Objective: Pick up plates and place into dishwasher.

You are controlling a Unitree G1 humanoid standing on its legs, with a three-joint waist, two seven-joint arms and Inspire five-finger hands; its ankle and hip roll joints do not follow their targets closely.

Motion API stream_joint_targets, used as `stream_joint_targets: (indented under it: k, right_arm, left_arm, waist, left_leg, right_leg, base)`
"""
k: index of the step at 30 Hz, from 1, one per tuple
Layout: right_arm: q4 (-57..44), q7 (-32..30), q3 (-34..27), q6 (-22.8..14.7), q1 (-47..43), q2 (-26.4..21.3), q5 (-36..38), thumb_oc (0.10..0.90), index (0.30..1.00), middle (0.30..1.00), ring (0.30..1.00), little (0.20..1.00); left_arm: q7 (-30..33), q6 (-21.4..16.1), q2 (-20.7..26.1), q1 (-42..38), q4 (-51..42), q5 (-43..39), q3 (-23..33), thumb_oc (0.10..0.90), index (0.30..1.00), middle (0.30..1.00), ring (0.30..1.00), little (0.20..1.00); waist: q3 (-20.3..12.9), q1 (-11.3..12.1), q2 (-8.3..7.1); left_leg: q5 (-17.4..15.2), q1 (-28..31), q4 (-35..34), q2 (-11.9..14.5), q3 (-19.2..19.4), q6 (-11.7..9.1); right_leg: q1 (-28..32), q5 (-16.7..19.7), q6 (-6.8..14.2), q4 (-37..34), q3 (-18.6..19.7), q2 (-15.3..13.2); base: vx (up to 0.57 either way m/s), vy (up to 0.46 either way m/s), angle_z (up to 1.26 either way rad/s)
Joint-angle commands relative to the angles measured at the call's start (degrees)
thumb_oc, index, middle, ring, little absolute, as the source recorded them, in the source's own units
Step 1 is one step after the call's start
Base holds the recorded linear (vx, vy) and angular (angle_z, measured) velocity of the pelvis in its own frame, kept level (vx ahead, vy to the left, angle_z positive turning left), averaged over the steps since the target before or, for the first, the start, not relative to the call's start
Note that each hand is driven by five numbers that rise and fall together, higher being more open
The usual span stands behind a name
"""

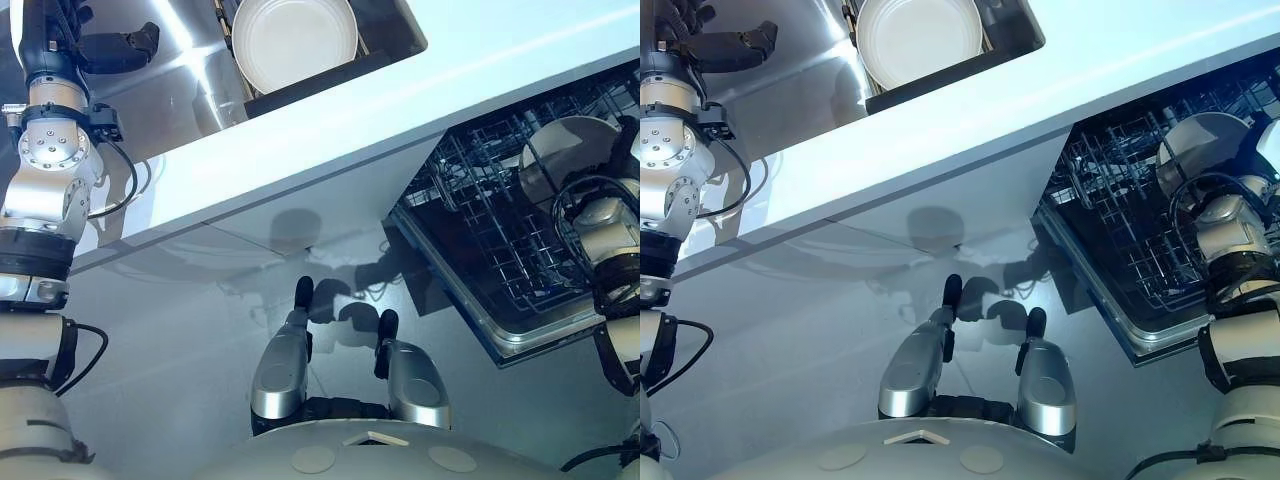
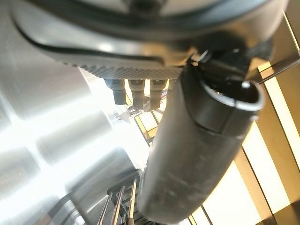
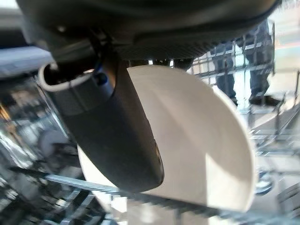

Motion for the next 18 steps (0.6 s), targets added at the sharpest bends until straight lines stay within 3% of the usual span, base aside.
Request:
stream_joint_targets:
  k: [1,10,15,18]
  right_arm:
    - [-7.99,-8.32,-3.78,-4.08,2.29,-0.77,2.97,0.800,0.900,0.900,0.900,0.900]
    - [-20.29,-8.85,-15.21,-7.99,13.56,2.15,5.37,0.800,0.900,0.900,0.900,0.900]
    - [-25.77,-7.87,-19.41,-9.51,18.88,2.44,3.92,0.800,0.900,0.900,0.900,0.900]
    - [-30.27,-8.81,-21.92,-12.35,21.67,2.70,1.24,0.800,0.900,0.900,0.900,0.900]
  left_arm:
    - [0.94,-4.50,5.12,-2.44,-6.15,2.37,4.81,0.800,0.900,0.900,0.900,0.900]
    - [-0.12,-3.43,3.73,3.53,-7.60,4.78,10.52,0.800,0.900,0.900,0.900,0.900]
    - [-1.50,-2.40,3.05,6.24,-7.67,6.42,12.59,0.800,0.900,0.900,0.900,0.900]
    - [-2.87,-1.20,2.81,7.84,-7.50,9.47,13.32,0.800,0.900,0.900,0.900,0.900]
  waist:
    - [-6.93,-2.78,-3.59]
    - [-10.64,-4.87,-4.26]
    - [-13.32,-6.09,-4.61]
    - [-14.98,-6.98,-4.57]
  left_leg:
    - [-8.10,1.43,3.38,-3.35,4.70,1.94]
    - [-9.26,4.78,2.35,-3.52,7.10,2.52]
    - [-10.12,6.67,2.03,-3.74,8.74,2.94]
    - [-10.71,7.78,1.78,-4.02,9.89,3.28]
  right_leg:
    - [-1.20,-1.85,-2.89,0.26,2.57,3.36]
    - [0.58,-2.05,-2.40,-0.09,3.49,3.43]
    - [1.75,-1.93,-1.94,-0.75,4.34,3.48]
    - [2.30,-1.75,-1.44,-1.13,5.02,3.47]
  base:
    - [0.00,0.043,-0.01]
    - [0.03,0.060,-0.10]
    - [0.02,0.070,-0.17]
    - [0.00,0.092,-0.19]
